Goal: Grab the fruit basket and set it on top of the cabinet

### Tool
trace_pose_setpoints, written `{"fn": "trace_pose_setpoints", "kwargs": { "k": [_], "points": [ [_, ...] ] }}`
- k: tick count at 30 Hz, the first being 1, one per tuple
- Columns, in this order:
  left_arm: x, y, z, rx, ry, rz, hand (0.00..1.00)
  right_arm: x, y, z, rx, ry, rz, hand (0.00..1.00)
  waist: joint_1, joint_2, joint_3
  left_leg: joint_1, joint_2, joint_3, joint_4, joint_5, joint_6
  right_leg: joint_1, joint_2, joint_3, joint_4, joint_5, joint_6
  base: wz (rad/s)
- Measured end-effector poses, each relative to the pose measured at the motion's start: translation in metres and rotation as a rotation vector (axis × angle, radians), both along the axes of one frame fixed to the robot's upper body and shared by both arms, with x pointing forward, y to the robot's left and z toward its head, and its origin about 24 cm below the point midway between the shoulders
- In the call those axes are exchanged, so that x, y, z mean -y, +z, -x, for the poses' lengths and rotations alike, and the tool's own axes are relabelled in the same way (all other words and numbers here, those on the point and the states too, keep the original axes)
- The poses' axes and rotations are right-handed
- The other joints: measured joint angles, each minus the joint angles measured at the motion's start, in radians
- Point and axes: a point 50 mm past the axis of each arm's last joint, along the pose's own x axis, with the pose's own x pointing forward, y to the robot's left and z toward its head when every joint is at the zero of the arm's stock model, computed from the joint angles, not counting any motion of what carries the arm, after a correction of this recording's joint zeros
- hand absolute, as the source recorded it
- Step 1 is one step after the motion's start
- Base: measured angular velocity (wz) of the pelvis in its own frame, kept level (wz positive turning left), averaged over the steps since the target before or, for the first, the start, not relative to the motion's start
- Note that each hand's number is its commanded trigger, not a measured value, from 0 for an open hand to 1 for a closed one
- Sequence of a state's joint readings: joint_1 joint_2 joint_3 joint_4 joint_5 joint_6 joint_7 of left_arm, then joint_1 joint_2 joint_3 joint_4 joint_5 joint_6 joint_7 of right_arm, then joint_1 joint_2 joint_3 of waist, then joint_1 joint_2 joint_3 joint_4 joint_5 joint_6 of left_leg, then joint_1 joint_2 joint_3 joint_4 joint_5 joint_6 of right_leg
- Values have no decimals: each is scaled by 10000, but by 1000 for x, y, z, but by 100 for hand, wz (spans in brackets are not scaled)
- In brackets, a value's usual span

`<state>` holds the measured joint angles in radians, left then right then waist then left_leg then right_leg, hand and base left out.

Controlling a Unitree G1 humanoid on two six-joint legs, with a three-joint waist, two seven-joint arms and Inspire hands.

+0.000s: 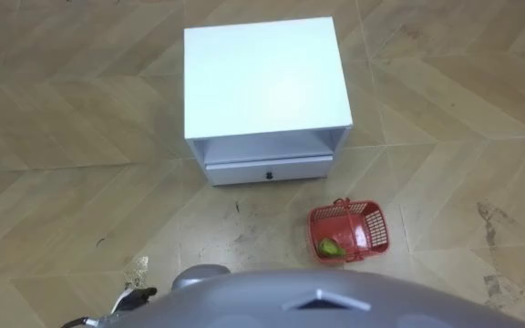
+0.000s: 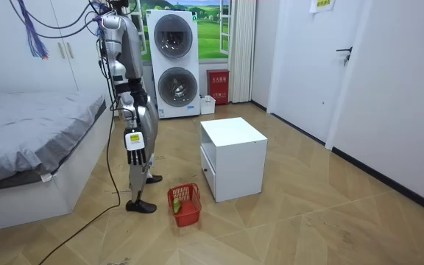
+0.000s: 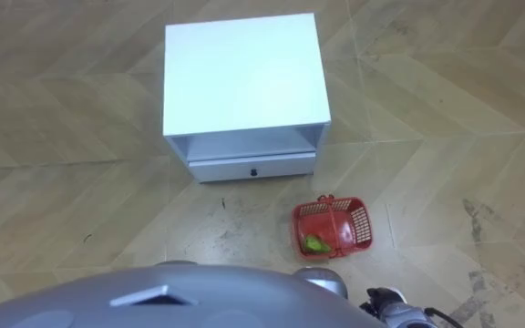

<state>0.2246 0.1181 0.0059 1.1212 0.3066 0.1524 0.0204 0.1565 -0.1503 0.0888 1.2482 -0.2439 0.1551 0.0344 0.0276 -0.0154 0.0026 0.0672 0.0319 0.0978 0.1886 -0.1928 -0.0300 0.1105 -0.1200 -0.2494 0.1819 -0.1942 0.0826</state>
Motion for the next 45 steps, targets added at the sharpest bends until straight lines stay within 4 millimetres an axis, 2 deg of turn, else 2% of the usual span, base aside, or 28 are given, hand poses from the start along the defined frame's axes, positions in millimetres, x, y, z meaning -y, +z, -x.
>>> {"fn": "trace_pose_setpoints", "kwargs": {
  "k": [10, 15, 29, 32, 36, 39, 40, 41, 42, 43, 44, 45],
  "points": [
    [-1, 1, -1, 188, 197, -402, 0, 2, 1, -5, 301, -59, 419, 0, 30, 0, -8, -16, 2, 40, 16, 0, 0, -52, -4, 59, 35, 0, -3, 0],
    [-1, 1, -3, 493, 474, -571, 0, 3, 1, -8, 526, -79, 732, 0, 24, 45, 15, -30, 2, 48, 16, 0, 1, -32, -4, 67, 31, -2, -7, 0],
    [-2, 1, -1, 627, 506, -1029, 0, 4, 1, -3, 603, -594, 875, 0, -14, 10, 16, 120, -15, -42, 11, -9, -2, 178, -21, -11, 47, -77, -33, 1],
    [-2, 1, 0, 621, 514, -1009, 0, 6, 2, -3, 666, -907, 912, 0, -57, -10, 6, -75, -34, -40, 318, -145, 38, 24, -116, -62, 298, -184, -26, 2],
    [-2, 1, -2, 625, 498, -986, 0, 10, 3, -8, 940, -1322, 1022, 0, -108, -10, 10, -588, -250, 2, 1174, -486, 317, -508, -528, -33, 1273, -465, 167, 3],
    [-7, 2, -6, 850, 907, -901, 0, 14, 5, -22, 1405, -1285, 1113, 0, -111, -36, 23, -1246, -417, 211, 1681, -651, 585, -1364, -861, 34, 2094, -406, 215, -7],
    [-9, 2, -10, 1041, 1121, -895, 0, 16, 7, -31, 1737, -1215, 1154, 0, -69, -70, 26, -1568, -490, 378, 1809, -631, 745, -1688, -942, 235, 2130, -270, 318, -20],
    [-10, 2, -12, 1111, 1199, -882, 0, 18, 8, -37, 1905, -1195, 1168, 0, -7, 12, 4, -1807, -428, 461, 1900, -638, 824, -1854, -941, 348, 2135, -180, 330, -8],
    [-15, 3, -18, 1280, 1372, -915, 0, 18, 9, -46, 2267, -1349, 1137, 0, -79, 62, 58, -2237, -319, 608, 2304, -737, 1041, -2221, -1040, 330, 3165, -368, 159, 34],
    [-21, 5, -25, 1549, 1422, -1006, 0, 19, 10, -47, 2400, -1711, 1094, 0, -65, -45, 59, -2599, -356, 651, 2758, -856, 1212, -2528, -1189, 311, 5142, -609, -9, 58],
    [-25, 7, -29, 1699, 1385, -1074, 0, 18, 10, -50, 2519, -1871, 1054, 0, -4, -137, 87, -2749, -434, 686, 2915, -895, 1277, -2592, -1295, 349, 6065, -639, -73, 61],
    [-32, 10, -38, 2011, 1260, -1234, 0, 18, 13, -64, 2972, -2026, 958, 0, 230, -407, 79, -3200, -499, 966, 3349, -1021, 1409, -2674, -1347, 638, 7570, -643, -88, 30]
  ]
}}
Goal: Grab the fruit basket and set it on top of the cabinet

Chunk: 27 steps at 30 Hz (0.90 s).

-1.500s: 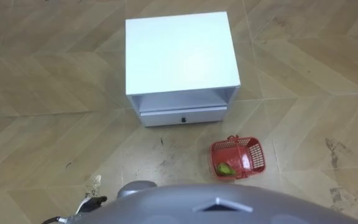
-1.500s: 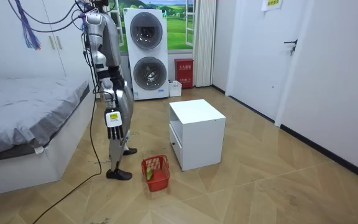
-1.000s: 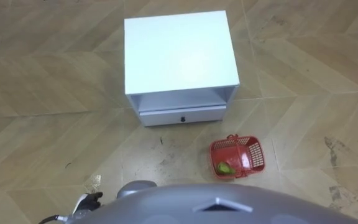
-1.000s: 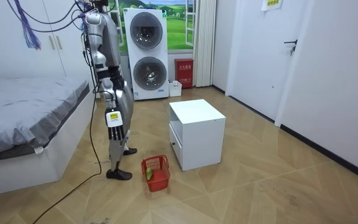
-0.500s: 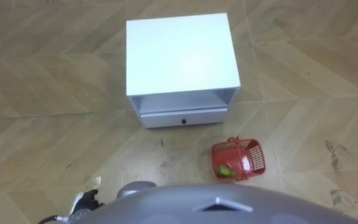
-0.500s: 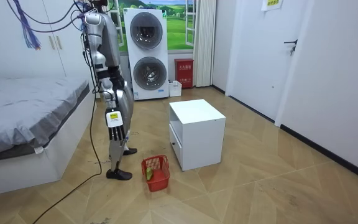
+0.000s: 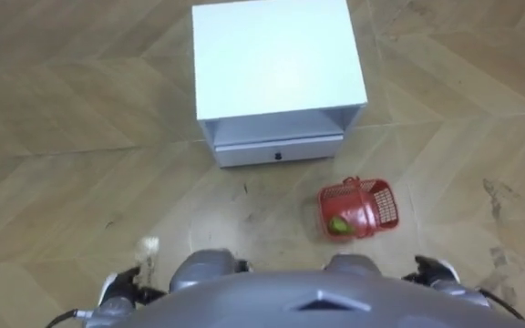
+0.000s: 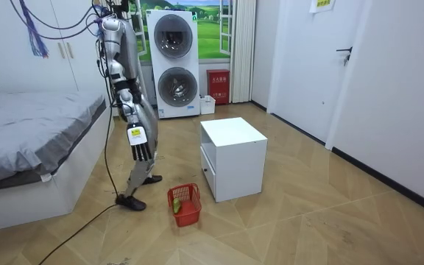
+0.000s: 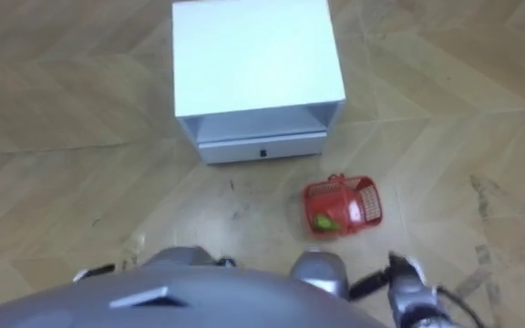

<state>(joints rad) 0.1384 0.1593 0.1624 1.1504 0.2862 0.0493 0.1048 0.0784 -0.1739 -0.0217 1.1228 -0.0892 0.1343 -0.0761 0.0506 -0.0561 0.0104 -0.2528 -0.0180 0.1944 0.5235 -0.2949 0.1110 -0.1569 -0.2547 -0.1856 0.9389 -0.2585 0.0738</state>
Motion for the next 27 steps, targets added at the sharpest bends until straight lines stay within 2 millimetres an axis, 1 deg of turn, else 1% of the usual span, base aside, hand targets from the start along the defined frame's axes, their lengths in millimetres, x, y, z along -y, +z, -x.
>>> {"fn": "trace_pose_setpoints", "kwargs": {
  "k": [1, 2, 3, 4, 5, 6, 7, 8, 9, 10, 11, 12, 13, 14, 15, 16, 17, 18, 19, 20, 21, 22, 23, 24, 25, 27],
  "points": [
    [-4, 3, -12, 297, -93, -118, 0, 1, 5, -23, 786, -216, -108, 0, 145, -114, -43, -708, 17, 76, 630, -127, 96, 90, 155, 65, 868, 44, -53, 14],
    [-6, 4, -16, 398, -98, -164, 0, 1, 8, -35, 1267, -370, -208, 0, 184, -170, -74, -1116, 34, 75, 953, -168, 131, 196, 243, 58, 1029, 70, -59, 4],
    [-10, 6, -25, 633, -72, -257, 0, -2, 16, -64, 2311, -597, -486, 0, 274, -263, -115, -1944, 40, 73, 1551, -203, 181, 463, 384, 64, 1015, 83, -27, 0],
    [-14, 10, -40, 898, -187, -391, 0, -6, 25, -92, 3291, -696, -760, 0, 369, -383, -110, -2895, 73, 60, 2293, -256, 236, 715, 472, 32, 810, 56, 19, 6],
    [-16, 12, -46, 1026, -210, -498, 0, -9, 30, -105, 3709, -722, -898, 0, 403, -429, -86, -3361, 73, 58, 2672, -283, 266, 812, 481, 39, 616, -2, 53, 9],
    [-17, 16, -63, 1470, -223, -670, 0, -12, 40, -128, 4375, -665, -1088, 0, 417, -415, 3, -4323, 90, -10, 3538, -381, 306, 963, 503, 17, 352, -290, 127, 40],
    [-15, 19, -77, 1861, -17, -674, 0, -15, 46, -140, 4774, -655, -1193, 0, 391, -306, 72, -4972, 75, -202, 4360, -477, 356, 689, 574, -58, 953, -1068, 202, 41],
    [-16, 20, -81, 2004, 54, -652, 0, -18, 46, -141, 4749, -640, -1260, 0, 443, -333, 70, -5237, 66, -231, 4759, -587, 349, 506, 548, -8, 1431, -1341, 196, 35],
    [-19, 22, -83, 2137, 230, -663, 0, -23, 45, -143, 4776, -672, -1464, 0, 596, -489, 112, -5720, 37, -191, 5547, -859, 330, 112, 446, 215, 2395, -1911, 121, 0],
    [-20, 23, -86, 2288, 352, -673, 0, -25, 46, -145, 4883, -828, -1594, 0, 681, -594, 135, -6209, -5, -177, 6362, -1170, 337, -267, 369, 439, 3402, -2432, 92, 0],
    [-20, 23, -85, 2261, 333, -695, 0, -24, 47, -146, 4973, -950, -1623, 0, 684, -626, 133, -6474, -70, -192, 6767, -1307, 356, -438, 304, 501, 3868, -2678, 89, 8],
    [-20, 22, -82, 2151, 318, -727, 0, -23, 50, -149, 5219, -1162, -1587, 0, 678, -631, 155, -7011, -144, -212, 7604, -1582, 460, -770, 227, 613, 4826, -3099, 98, 17],
    [-21, 20, -78, 1979, 298, -818, 0, -22, 54, -153, 5519, -1270, -1454, 0, 610, -587, 201, -7547, -151, -211, 8454, -1880, 569, -1104, 93, 614, 5824, -3356, 2, 18],
    [-21, 20, -77, 1954, 385, -822, 0, -21, 55, -155, 5648, -1328, -1402, 0, 582, -569, 213, -7765, -149, -208, 8847, -2047, 614, -1241, 59, 627, 6270, -3463, -66, 16],
    [-21, 19, -74, 1844, 392, -918, 0, -20, 58, -157, 5862, -1441, -1337, 0, 542, -540, 235, -8133, -158, -173, 9608, -2358, 716, -1415, -21, 702, 7144, -3579, -87, 14],
    [-20, 18, -72, 1778, 378, -1043, 0, -19, 63, -161, 6172, -1551, -1264, 0, 485, -497, 256, -8412, -201, -129, 10266, -2664, 807, -1535, -64, 827, 7908, -3597, -98, 17],
    [-20, 18, -72, 1788, 383, -1101, 0, -18, 66, -164, 6390, -1626, -1235, 0, 419, -482, 264, -8545, -259, -102, 10556, -2797, 825, -1595, -69, 911, 8266, -3599, -98, 24],
    [-20, 19, -72, 1845, 371, -1193, 0, -17, 73, -170, 6869, -1673, -1130, 0, 313, -470, 273, -8755, -337, 5, 11014, -2979, 963, -1671, -67, 1070, 8855, -3608, -112, 27],
    [-21, 19, -72, 1939, 447, -1202, 0, -16, 80, -176, 7336, -1661, -1027, 0, 177, -466, 276, -8905, -463, 128, 11363, -3134, 1028, -1719, -109, 1229, 9341, -3609, -110, 25],
    [-21, 19, -72, 1999, 525, -1205, 0, -15, 83, -179, 7549, -1699, -1000, 0, 145, -476, 272, -8960, -533, 203, 11501, -3205, 1032, -1741, -168, 1314, 9554, -3608, -108, 23],
    [-21, 18, -70, 2016, 557, -1258, 0, -12, 90, -183, 7971, -1842, -927, 0, 47, -477, 267, -9071, -707, 325, 11731, -3293, 1068, -1730, -336, 1380, 9915, -3606, -105, 27],
    [-21, 19, -71, 2163, 584, -1347, 0, -9, 96, -186, 8322, -1939, -782, 0, -141, -514, 262, -9147, -849, 482, 11908, -3341, 1162, -1713, -488, 1456, 10215, -3605, -102, 30],
    [-21, 19, -70, 2215, 644, -1356, 0, -6, 98, -188, 8469, -1950, -698, 0, -205, -515, 261, -9177, -890, 557, 11992, -3363, 1205, -1696, -547, 1478, 10340, -3603, -99, 32],
    [-22, 19, -69, 2277, 745, -1388, 0, -3, 103, -189, 8675, -2044, -516, 0, -351, -540, 273, -9257, -1062, 646, 12133, -3377, 1232, -1653, -643, 1514, 10560, -3598, -88, 30],
    [-26, 20, -67, 2292, 979, -1446, 0, -3, 106, -191, 8835, -2130, -407, 0, -482, -692, 270, -9311, -1175, 789, 12226, -3388, 1256, -1649, -779, 1588, 10795, -3579, -52, 27],
    [-31, 20, -62, 2262, 1217, -1563, 0, -2, 111, -194, 9094, -2180, -297, 0, -625, -853, 317, -9368, -1183, 912, 12398, -3432, 1315, -1678, -824, 1744, 11083, -3566, -26, 6]
  ]
}}
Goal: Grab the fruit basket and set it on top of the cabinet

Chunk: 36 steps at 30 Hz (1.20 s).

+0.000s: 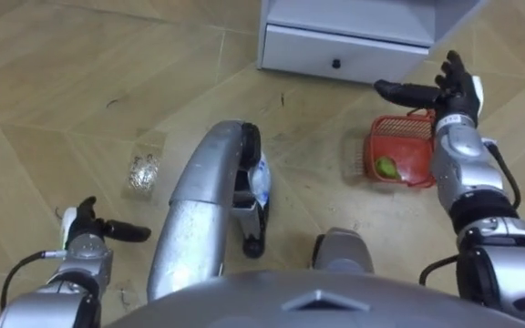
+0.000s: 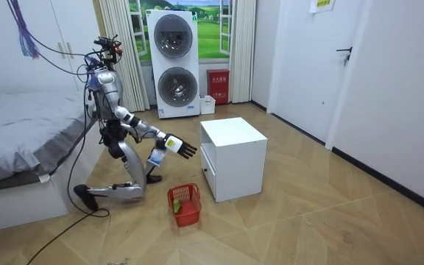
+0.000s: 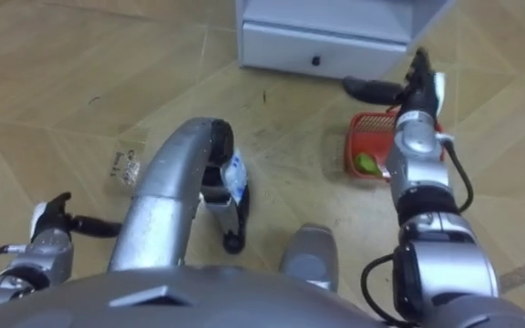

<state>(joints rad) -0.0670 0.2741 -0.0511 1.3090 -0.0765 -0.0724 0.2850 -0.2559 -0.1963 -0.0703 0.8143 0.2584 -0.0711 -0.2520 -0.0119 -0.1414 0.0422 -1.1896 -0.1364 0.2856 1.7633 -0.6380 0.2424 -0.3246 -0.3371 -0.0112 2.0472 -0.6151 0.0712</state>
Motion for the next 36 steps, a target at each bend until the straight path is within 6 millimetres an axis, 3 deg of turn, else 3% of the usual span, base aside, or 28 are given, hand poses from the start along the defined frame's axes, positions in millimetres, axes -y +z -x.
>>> {"fn": "trace_pose_setpoints", "kwargs": {
  "k": [7, 18, 23, 26, 28, 30, 36],
  "points": [
    [-1, -4, 18, -493, 2, -85, 0, 2, 9, -4, 297, -302, 648, 0, -476, -331, -30, -203, 30, 42, 471, -85, -21, -39, -57, 79, 620, -6, 16, 0],
    [1, -10, 53, -1335, -238, -72, 0, 8, 13, -4, 270, -267, 1106, 0, -643, -358, -52, -202, 38, 53, 495, -148, -168, -28, -157, 85, 677, -112, 56, 0],
    [1, -11, 57, -1430, -241, -25, 0, 11, 14, -4, 259, -232, 1297, 0, -640, -356, -55, -205, 28, 94, 511, -156, -293, 42, -171, 95, 759, -264, -6, 3],
    [3, -11, 54, -1362, -416, 89, 0, 14, 16, -4, 271, -230, 1413, 0, -626, -345, -62, -216, 36, 103, 585, -174, -474, 41, -152, 180, 937, -311, -58, -1],
    [4, -12, 54, -1431, -558, 213, 0, 18, 19, -6, 341, -247, 1559, 0, -622, -348, -62, -319, 32, 112, 734, -180, -644, 45, -128, 252, 1195, -427, -211, 0],
    [9, -13, 53, -1470, -728, 403, 0, 23, 24, -8, 433, -238, 1741, 0, -588, -253, -51, -480, 115, 79, 813, -147, -792, -118, -27, 329, 1394, -511, -209, -7],
    [13, -16, 58, -1662, -910, 851, 0, 28, 28, -10, 514, -308, 1855, 0, -568, -291, -53, -625, 187, -29, 643, 43, -1161, -449, 118, 451, 1566, -536, -259, -4]
  ]
}}
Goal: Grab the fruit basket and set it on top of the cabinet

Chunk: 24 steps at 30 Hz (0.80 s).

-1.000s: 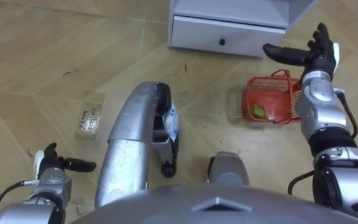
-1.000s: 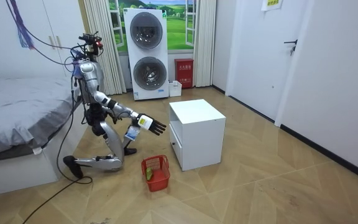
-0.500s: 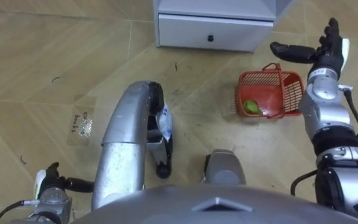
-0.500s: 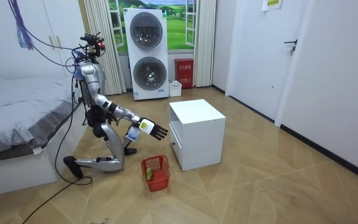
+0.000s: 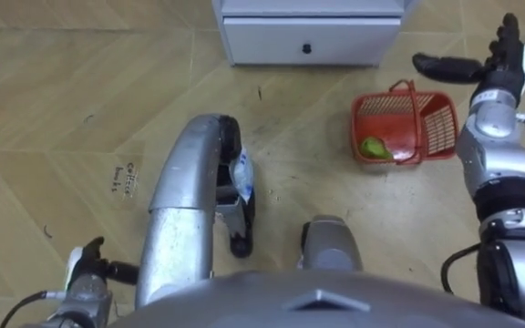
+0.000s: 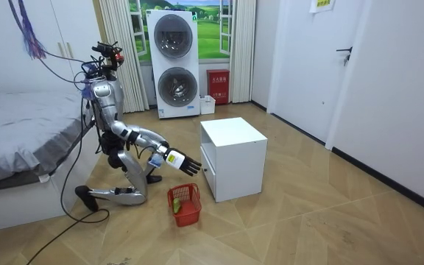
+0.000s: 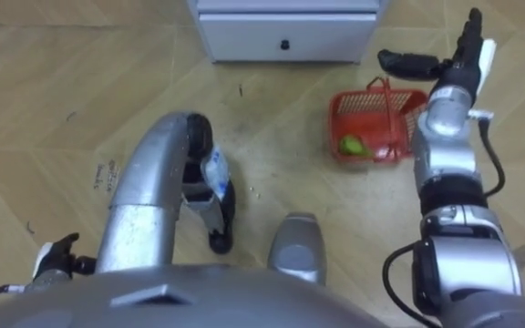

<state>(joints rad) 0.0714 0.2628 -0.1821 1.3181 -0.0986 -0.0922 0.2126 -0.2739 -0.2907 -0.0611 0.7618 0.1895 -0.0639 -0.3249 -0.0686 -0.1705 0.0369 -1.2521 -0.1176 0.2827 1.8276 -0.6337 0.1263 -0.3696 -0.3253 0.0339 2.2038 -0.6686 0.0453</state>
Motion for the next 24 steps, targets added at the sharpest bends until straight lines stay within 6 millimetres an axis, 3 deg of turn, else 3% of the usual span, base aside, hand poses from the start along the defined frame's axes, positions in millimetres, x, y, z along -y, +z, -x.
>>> {"fn": "trace_pose_setpoints", "kwargs": {
  "k": [5, 8, 16, 24],
  "points": [
    [0, 0, -3, 29, -116, 329, 0, 11, 3, 2, -75, -93, 232, 0, 182, 49, -3, -112, 15, -158, 9, 54, -112, -21, 148, -79, 20, -6, 6, 1],
    [1, -1, 0, -142, -270, 566, 0, 15, 4, 2, -20, -111, -10, 0, 245, 184, 18, -176, 20, -166, 4, 62, -129, -161, 154, -83, 56, -9, 12, 0],
    [-7, 1, 11, -414, -19, 582, 0, 25, -19, 16, -1195, -476, -646, 0, 801, 615, 57, -489, 176, -160, 19, 94, -169, -598, 257, 48, 163, -33, 36, -2],
    [-4, 0, 8, -666, -425, 899, 0, 22, -40, 30, -2466, -10, -784, 0, 1304, 732, 92, -838, 187, -156, -129, 266, -353, -1043, 254, 32, 302, -57, 82, 3]
  ]
}}
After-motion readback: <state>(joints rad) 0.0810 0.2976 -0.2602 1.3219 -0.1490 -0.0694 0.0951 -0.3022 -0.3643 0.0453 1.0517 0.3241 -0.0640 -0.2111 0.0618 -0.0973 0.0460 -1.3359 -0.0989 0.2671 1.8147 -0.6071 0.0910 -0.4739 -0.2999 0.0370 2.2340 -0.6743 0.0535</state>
